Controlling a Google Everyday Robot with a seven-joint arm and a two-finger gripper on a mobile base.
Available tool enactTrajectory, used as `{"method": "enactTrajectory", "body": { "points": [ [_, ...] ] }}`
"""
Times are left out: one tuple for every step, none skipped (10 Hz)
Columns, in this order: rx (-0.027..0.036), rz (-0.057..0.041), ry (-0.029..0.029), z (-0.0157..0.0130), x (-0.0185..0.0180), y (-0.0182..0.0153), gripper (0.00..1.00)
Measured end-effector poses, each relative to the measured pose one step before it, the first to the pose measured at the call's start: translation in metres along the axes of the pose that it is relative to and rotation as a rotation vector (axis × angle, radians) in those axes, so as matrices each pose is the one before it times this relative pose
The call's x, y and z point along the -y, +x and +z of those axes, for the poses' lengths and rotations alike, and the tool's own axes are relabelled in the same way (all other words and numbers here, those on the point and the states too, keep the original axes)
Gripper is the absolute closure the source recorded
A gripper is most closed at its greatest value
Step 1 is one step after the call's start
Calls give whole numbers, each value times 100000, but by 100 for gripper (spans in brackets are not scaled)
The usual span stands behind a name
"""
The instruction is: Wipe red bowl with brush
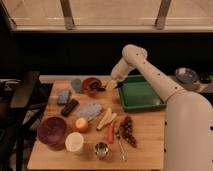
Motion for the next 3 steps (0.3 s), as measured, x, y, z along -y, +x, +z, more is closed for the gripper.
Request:
{"method": "enactTrajectory", "body": {
  "points": [
    [-590, 682, 1187, -383, 632, 201, 100],
    [-45, 172, 638, -149, 635, -237, 100],
    [353, -659, 206, -57, 691, -564, 100]
  ]
}}
